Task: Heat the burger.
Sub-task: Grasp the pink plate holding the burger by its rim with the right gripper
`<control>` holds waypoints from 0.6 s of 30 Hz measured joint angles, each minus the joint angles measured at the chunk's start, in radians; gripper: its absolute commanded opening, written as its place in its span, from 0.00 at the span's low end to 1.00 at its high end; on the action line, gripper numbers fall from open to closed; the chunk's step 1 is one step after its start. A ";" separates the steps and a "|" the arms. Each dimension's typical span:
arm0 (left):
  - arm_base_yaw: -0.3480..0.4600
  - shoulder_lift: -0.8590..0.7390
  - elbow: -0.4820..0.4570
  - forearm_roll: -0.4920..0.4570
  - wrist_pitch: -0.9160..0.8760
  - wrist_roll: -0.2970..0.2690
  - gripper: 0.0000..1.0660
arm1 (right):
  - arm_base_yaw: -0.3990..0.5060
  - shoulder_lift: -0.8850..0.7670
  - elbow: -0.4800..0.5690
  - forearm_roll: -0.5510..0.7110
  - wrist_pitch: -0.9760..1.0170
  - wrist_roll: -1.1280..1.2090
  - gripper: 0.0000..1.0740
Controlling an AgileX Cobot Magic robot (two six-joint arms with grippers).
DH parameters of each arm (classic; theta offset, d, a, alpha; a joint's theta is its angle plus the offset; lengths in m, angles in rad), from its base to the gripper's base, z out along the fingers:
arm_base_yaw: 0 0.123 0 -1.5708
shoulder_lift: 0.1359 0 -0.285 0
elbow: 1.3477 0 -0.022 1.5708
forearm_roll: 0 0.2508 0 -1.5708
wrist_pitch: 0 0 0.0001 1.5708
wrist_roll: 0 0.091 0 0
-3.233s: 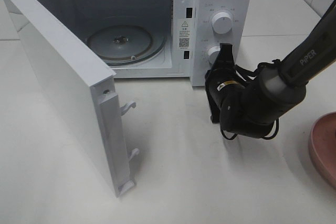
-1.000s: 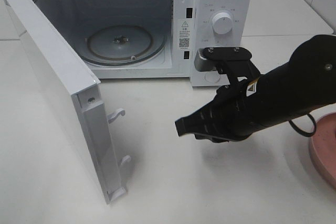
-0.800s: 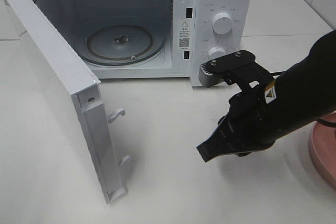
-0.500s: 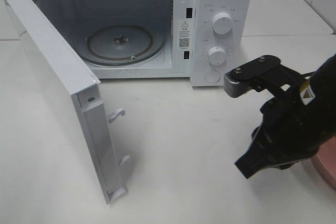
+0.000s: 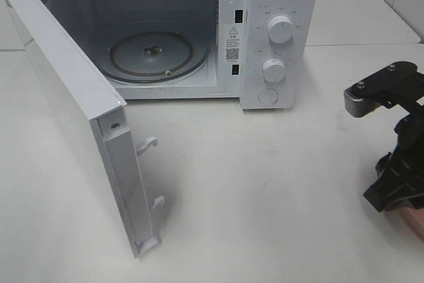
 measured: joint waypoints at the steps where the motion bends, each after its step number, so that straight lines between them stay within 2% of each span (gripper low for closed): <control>1: 0.000 0.000 0.000 0.000 0.000 0.000 0.95 | -0.020 0.000 0.015 -0.010 0.000 0.000 0.75; 2: 0.000 0.000 0.000 0.000 0.000 0.000 0.95 | -0.020 0.000 0.015 -0.010 0.000 0.000 0.75; 4: 0.000 0.000 0.000 0.000 0.000 0.000 0.95 | -0.048 0.000 0.046 -0.032 -0.010 0.000 0.90; 6: 0.000 0.000 0.000 0.000 0.000 0.000 0.95 | -0.062 -0.001 0.066 -0.050 -0.028 0.000 0.93; 18: 0.000 0.000 0.000 0.000 0.000 0.000 0.95 | -0.137 -0.002 0.152 -0.100 -0.118 0.000 0.84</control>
